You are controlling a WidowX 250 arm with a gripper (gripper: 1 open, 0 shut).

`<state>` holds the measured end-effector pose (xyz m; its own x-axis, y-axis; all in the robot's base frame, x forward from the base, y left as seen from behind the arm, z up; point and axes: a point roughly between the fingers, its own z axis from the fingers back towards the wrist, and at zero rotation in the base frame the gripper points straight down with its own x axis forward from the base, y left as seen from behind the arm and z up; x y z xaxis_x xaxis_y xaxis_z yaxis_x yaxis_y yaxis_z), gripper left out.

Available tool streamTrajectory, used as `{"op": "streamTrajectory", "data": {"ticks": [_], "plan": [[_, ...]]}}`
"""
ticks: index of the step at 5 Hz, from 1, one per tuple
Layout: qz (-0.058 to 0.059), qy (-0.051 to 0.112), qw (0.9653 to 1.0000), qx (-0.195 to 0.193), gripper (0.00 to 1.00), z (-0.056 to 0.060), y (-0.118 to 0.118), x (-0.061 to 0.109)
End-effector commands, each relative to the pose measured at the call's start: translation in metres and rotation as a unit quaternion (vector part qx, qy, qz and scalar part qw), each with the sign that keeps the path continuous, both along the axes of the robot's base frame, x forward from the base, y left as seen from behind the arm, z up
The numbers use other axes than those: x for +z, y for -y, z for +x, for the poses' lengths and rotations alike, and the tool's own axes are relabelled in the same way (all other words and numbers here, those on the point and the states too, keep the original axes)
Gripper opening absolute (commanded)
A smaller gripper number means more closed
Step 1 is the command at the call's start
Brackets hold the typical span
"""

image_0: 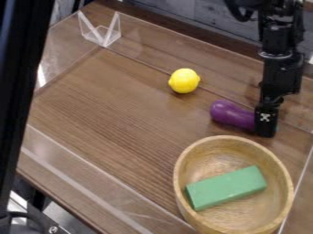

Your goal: Remove the purple eggplant from inside the brown bowl and put it on the table

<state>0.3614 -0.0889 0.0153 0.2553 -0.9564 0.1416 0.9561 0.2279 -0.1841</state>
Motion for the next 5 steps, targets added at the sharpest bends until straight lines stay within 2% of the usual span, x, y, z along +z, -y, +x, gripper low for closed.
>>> {"op": "streamTrajectory", "data": {"ticks": [1,5], "plan": [[0.007,0.015,0.9991,0.038,1.0,0.0103,-0.0146,0.001],[0.009,0.016,0.9977,0.065,1.0,0.0127,-0.0193,0.0106]]}}
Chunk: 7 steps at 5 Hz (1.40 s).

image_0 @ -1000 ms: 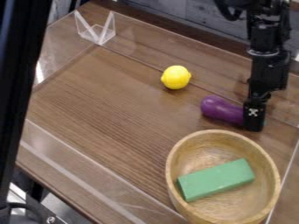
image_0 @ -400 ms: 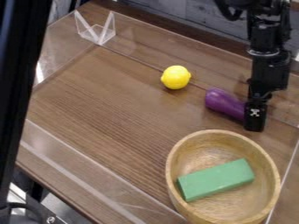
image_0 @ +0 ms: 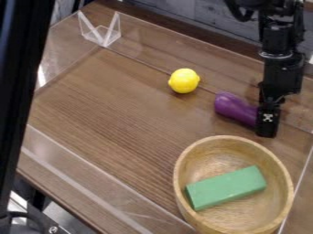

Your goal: Remove the purple eggplant from inside the brown bowl and put it on the table

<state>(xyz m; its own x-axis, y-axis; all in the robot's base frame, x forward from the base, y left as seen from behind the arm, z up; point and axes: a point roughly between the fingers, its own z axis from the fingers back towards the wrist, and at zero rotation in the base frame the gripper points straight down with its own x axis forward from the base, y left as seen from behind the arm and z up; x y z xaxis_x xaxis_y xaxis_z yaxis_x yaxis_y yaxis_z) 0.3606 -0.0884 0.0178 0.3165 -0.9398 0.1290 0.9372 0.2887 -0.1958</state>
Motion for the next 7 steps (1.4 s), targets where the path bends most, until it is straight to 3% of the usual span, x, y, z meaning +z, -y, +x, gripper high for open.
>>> {"op": "streamTrajectory", "data": {"ticks": [1,5,6,7], "plan": [[0.006,0.024,0.9989,0.04,1.0,0.0136,-0.0198,0.0094],[0.006,0.027,0.9973,0.069,1.0,0.0149,-0.024,0.0111],[0.006,0.027,0.9967,0.076,0.0,0.0152,-0.0248,0.0107],[0.006,0.027,0.9962,0.082,0.0,0.0152,-0.0253,0.0115]]}}
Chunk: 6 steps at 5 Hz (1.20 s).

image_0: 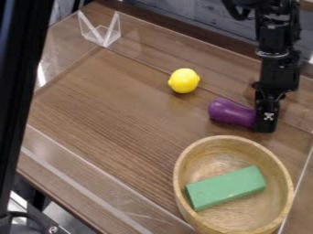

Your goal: Remove the purple eggplant from inside the brown bowl and put it on the table

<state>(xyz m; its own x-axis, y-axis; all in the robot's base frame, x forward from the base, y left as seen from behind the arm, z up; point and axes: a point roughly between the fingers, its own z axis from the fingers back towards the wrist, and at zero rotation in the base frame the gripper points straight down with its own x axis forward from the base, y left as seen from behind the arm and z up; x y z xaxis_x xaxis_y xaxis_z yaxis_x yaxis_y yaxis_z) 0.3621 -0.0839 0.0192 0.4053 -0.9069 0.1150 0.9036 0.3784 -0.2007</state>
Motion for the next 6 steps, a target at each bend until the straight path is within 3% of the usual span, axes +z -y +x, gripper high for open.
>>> {"op": "streamTrajectory", "data": {"ticks": [1,2,3,6], "plan": [[0.003,0.033,0.9985,0.043,0.0,0.013,-0.022,0.012],[0.003,0.035,0.9981,0.051,0.0,0.013,-0.022,0.015],[0.005,0.039,0.9974,0.06,1.0,0.011,-0.024,0.022],[0.009,0.054,0.9946,0.088,1.0,0.005,-0.027,0.047]]}}
